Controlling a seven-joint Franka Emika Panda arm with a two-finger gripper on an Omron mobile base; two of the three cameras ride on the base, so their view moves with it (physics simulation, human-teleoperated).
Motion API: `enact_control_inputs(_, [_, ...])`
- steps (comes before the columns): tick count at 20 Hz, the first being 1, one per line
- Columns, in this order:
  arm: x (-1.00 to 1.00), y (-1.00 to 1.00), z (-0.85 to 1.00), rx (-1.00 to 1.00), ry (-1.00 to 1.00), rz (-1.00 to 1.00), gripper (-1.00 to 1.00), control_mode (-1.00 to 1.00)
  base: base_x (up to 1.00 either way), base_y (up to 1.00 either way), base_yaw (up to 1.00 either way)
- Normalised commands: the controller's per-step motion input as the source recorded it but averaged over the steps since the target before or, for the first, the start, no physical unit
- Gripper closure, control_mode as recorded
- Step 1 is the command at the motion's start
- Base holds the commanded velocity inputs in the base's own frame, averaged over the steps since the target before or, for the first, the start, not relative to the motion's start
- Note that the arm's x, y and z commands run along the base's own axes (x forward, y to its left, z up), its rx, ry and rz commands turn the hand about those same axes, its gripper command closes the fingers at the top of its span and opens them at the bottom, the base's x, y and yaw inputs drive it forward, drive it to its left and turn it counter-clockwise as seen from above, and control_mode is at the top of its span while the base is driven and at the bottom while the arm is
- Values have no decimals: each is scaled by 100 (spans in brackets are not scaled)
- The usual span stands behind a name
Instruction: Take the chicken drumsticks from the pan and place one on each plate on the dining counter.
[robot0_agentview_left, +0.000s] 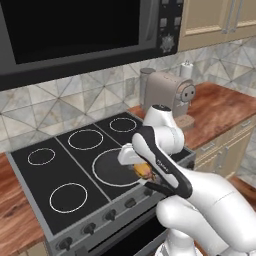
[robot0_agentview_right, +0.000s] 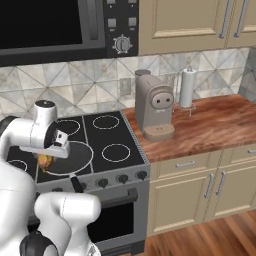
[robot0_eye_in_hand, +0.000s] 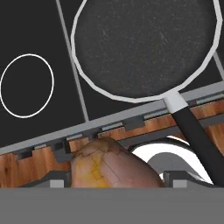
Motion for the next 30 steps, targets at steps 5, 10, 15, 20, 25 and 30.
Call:
enact_control_inputs(5, [0, 0, 0, 0, 0, 0, 100, 100, -74, 7, 8])
enact_control_inputs(10, [0, 0, 0, 0, 0, 0, 100, 100, -64, 35, 38])
enact_control_inputs(15, [0, 0, 0, 0, 0, 0, 100, 100, -24, 55, 89])
enact_control_inputs(20, [0, 0, 0, 0, 0, 0, 100, 100, -13, 30, 100])
enact_control_inputs(25, [0, 0, 0, 0, 0, 0, 100, 100, -4, 34, 100])
enact_control_inputs(30, [0, 0, 0, 0, 0, 0, 100, 100, 8, 25, 100])
